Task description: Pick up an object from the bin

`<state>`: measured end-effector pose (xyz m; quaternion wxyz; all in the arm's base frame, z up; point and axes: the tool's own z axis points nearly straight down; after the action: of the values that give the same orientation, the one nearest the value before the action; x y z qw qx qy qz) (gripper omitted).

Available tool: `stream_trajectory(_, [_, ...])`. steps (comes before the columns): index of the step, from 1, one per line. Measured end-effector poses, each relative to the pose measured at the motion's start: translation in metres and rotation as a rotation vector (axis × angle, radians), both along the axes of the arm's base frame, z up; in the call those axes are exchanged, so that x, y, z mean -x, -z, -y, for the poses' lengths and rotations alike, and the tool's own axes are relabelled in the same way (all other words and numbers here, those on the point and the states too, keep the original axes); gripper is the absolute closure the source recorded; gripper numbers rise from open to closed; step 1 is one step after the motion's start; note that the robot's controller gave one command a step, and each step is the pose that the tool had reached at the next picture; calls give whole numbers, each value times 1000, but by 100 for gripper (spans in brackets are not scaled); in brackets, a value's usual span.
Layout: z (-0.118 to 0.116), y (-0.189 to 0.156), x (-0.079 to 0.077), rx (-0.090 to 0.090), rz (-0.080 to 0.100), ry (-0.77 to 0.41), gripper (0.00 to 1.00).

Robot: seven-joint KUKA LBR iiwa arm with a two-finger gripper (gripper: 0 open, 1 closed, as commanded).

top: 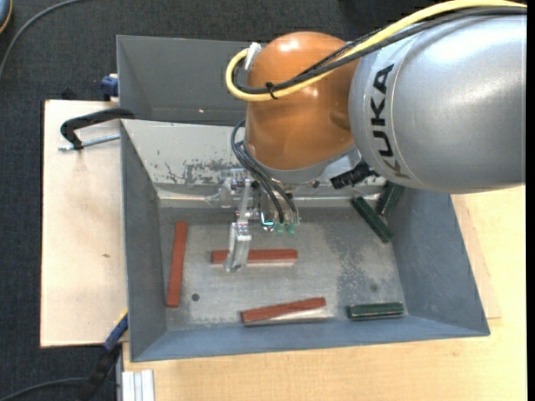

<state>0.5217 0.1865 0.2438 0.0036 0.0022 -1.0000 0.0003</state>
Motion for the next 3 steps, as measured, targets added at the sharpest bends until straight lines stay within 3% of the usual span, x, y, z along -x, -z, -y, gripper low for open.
stream_trajectory(1, [56,85,-14,1,2,-181,0])
stream_trajectory(2, [68,173,-37,-3,7,-344,0])
stream_trajectory(3, [68,173,-37,-3,7,-344,100])
